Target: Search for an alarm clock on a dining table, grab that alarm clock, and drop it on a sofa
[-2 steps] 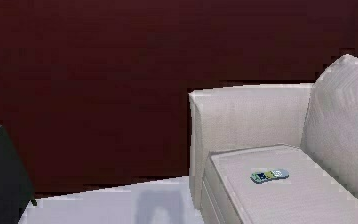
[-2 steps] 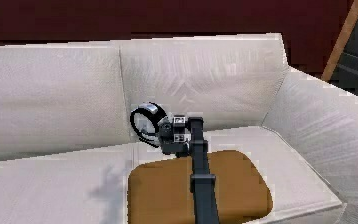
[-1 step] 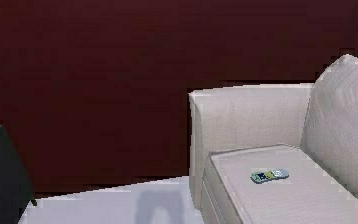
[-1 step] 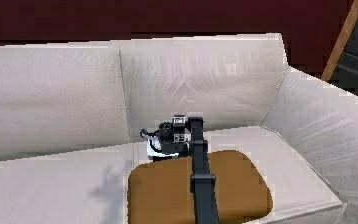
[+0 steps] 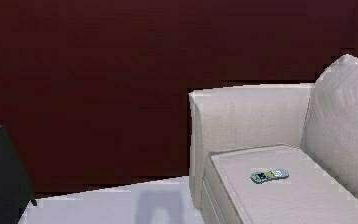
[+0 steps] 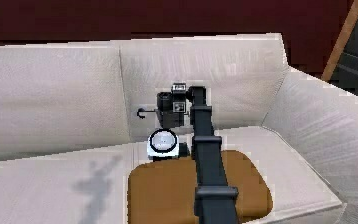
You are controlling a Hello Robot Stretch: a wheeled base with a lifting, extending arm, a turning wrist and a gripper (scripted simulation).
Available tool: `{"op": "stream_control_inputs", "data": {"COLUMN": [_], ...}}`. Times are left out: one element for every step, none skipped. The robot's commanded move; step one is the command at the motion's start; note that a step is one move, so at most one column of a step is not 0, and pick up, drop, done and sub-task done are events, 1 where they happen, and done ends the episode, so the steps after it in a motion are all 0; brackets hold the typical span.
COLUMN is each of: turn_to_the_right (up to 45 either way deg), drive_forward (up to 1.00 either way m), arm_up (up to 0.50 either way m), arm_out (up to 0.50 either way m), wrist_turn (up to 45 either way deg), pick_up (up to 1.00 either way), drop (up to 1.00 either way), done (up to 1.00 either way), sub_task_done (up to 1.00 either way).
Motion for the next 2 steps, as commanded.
{"op": "stream_control_inputs", "data": {"turn_to_the_right": [0.0, 0.0], "drive_forward": [0.0, 0.0], "arm_up": [0.0, 0.0], "arm_out": [-0.08, 0.0], "wrist_turn": [0.0, 0.0], "pick_up": [0.0, 0.0], "drop": [0.0, 0.0], "done": [0.0, 1.0], "sub_task_done": [0.0, 0.0]}}
